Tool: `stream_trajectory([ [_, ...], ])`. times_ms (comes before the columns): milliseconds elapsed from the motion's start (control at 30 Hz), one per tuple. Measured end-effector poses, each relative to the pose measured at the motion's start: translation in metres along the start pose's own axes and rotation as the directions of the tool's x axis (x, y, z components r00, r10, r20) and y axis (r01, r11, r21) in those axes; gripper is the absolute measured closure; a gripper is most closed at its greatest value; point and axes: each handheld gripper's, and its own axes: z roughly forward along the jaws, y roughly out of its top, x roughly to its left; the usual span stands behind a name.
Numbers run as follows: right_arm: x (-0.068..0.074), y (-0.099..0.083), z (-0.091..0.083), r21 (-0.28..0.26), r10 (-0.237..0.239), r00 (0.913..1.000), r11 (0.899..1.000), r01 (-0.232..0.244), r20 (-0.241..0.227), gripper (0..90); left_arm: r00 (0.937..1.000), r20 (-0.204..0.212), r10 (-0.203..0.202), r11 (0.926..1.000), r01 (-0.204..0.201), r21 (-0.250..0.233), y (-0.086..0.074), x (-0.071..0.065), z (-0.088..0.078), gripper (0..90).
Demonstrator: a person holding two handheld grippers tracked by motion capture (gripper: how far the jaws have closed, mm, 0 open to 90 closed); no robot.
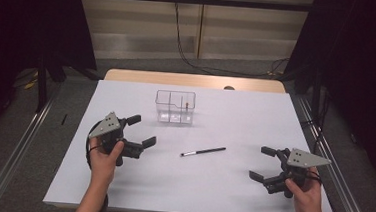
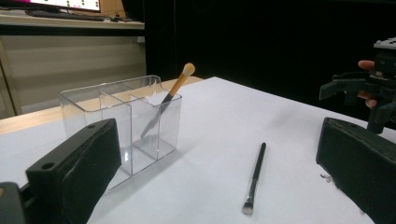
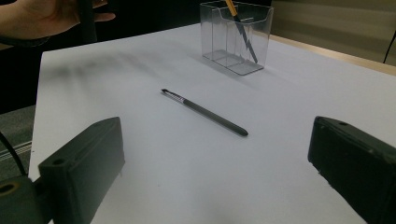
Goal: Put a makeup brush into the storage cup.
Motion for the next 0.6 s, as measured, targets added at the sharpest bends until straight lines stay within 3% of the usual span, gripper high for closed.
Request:
stream_trajectory([
  [600, -0.003, -0.001, 0.002, 0.01, -0.012, 0.9999, 1.0, 0.012, 0.003, 2.9, 0.9993, -0.032, 0.016, 0.9998, -0.016, 0.007, -0.008, 0.003, -0.025, 0.0],
])
